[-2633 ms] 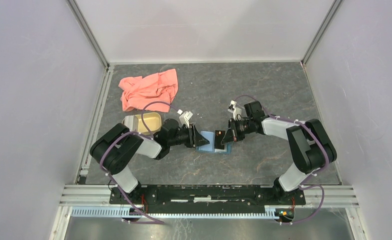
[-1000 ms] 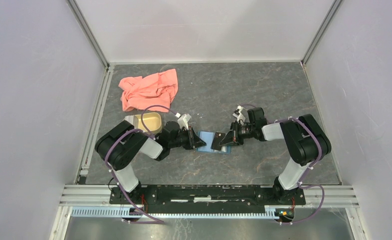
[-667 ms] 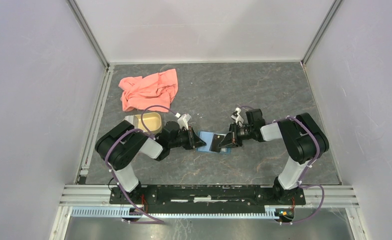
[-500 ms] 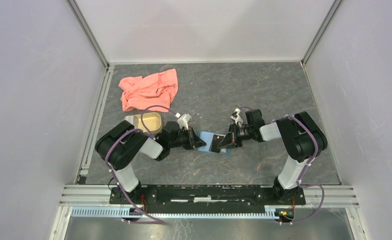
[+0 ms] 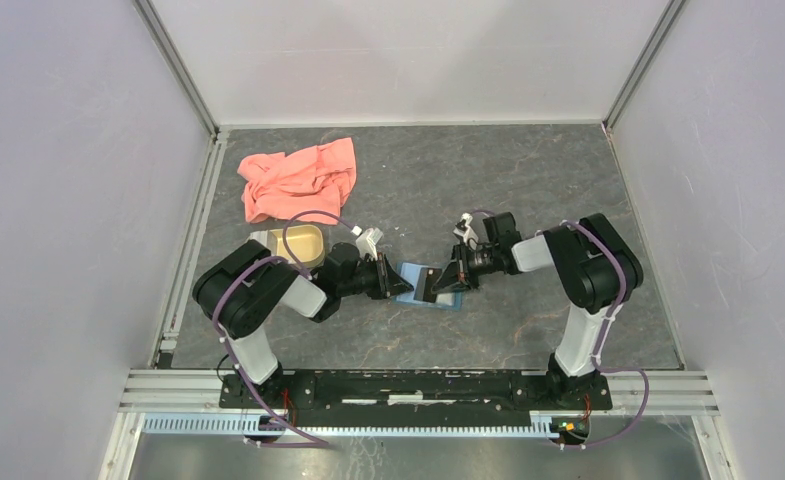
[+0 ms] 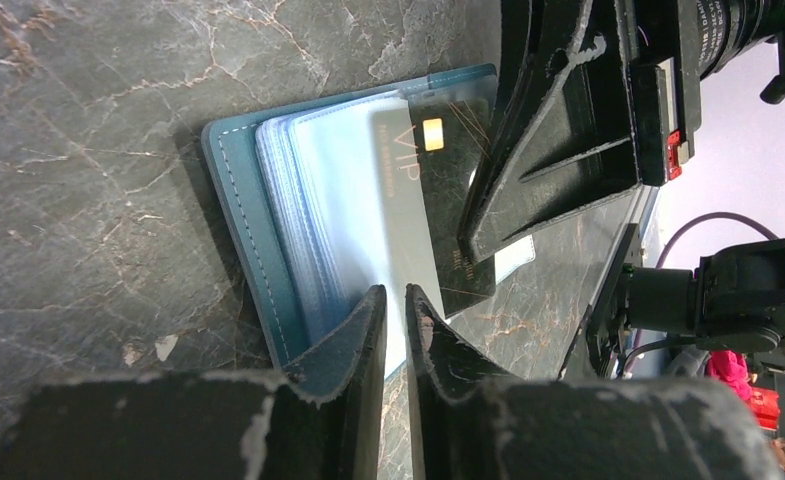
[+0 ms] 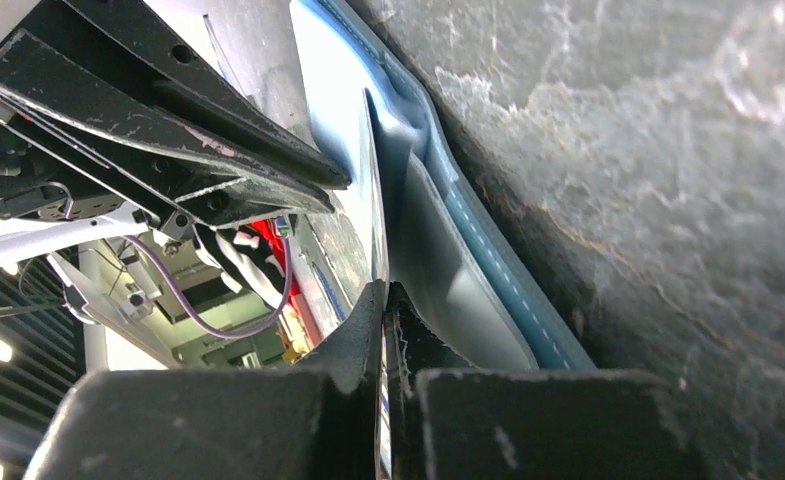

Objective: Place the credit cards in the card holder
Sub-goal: Insert the credit card into the card holder.

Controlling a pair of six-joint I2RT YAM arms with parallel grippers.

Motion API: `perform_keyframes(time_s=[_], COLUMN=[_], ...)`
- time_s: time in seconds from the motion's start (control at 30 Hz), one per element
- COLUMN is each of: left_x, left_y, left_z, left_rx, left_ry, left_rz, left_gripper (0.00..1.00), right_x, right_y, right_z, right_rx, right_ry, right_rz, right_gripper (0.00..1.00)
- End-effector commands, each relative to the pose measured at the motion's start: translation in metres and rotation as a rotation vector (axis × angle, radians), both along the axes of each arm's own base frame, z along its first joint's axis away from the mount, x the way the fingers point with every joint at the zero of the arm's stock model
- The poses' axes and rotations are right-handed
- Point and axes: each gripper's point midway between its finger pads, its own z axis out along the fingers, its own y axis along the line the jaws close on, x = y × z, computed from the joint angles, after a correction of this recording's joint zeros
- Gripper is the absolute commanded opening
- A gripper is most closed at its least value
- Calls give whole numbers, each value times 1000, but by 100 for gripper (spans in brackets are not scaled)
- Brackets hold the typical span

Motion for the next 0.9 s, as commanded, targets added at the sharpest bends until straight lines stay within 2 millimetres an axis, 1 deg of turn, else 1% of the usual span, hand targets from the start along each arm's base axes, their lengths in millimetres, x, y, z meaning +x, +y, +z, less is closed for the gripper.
perform_keyframes(time_s=[0.0,0.1,0.23,0.37,0.47,0.57,0.7,0.87], left_x=[-16,-16,-14,-12,-11,-11,-11,-11], left_y=[14,13,11,12,13,14,16,15], left_z=[-31,-30,-26,-30,-33,-34,-35,-34], left_rx=[82,78,70,91,101,108,111,106], left_ry=[91,88,83,93,99,101,102,101], left_rz=[3,0,1,9,20,26,32,30], left_gripper=[21,23,25,24,23,22,22,22], right_x=[9,13,14,13,19,25,30,38], right_y=[6,10,10,4,-2,-7,-16,-25], right_z=[-6,-9,-14,-16,-13,-10,-11,-12], right_rx=[-38,-54,-81,-122,-160,-186,-245,-316], right_ry=[-44,-67,-93,-130,-184,-227,-276,-340], right_rz=[29,39,84,129,141,146,162,176], right_gripper=[0,2,10,24,36,44,47,48])
